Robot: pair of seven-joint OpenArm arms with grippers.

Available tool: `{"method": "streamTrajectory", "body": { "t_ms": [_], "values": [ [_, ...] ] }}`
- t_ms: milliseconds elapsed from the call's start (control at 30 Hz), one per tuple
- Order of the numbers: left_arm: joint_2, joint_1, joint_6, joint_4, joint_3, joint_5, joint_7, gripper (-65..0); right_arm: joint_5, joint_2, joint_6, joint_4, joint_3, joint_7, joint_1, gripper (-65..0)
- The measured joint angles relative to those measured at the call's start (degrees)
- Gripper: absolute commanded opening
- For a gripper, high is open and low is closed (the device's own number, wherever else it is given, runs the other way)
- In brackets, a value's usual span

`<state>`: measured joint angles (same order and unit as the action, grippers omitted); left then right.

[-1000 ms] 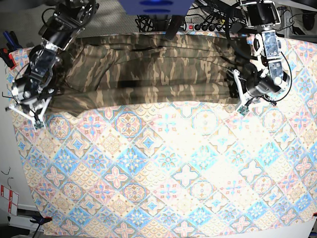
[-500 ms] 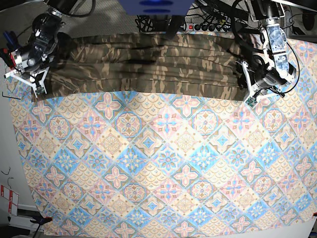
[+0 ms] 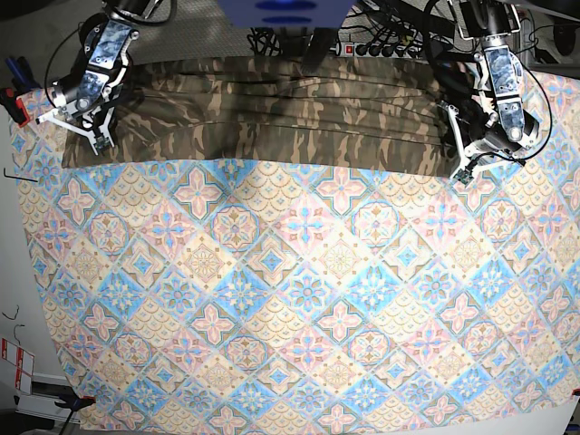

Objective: Fold the T-shirt properly
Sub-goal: 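Drag the shirt toward the robot base with both grippers, then slide the left gripper along the shirt strip and grasp its end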

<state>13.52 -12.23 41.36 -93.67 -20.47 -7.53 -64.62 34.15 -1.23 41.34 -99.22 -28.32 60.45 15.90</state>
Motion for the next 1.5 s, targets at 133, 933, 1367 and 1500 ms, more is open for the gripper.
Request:
{"method": "streamTrajectory", "body": {
  "t_ms": [133,933,1367,1500],
  "values": [
    [0.13,0.15,-0.02,1.99,-0.44,-0.20,2.10,-54.5,0.11,0.04,-0.02,1.77,0.02,0.20,0.02,-61.6],
    [-1.79,0.74,-1.07,-6.03,-1.27,-1.46,0.98,-40.4,10.60,0.94,-1.05,-7.63,-0.26,0.83,-7.82,-40.9],
    [-2.69,-0.96,-1.05,-10.27,-4.87,-1.73,0.50,-24.4,14.71,0.79,-1.01,-7.61,2.89,0.92,-9.07,-40.9],
    [-3.17,-0.94,-1.07,-12.96,-7.19,-1.36,0.55,-23.9,14.71,0.76,-1.03,-7.61,2.89,0.90,-9.03,-40.8]
  ]
}}
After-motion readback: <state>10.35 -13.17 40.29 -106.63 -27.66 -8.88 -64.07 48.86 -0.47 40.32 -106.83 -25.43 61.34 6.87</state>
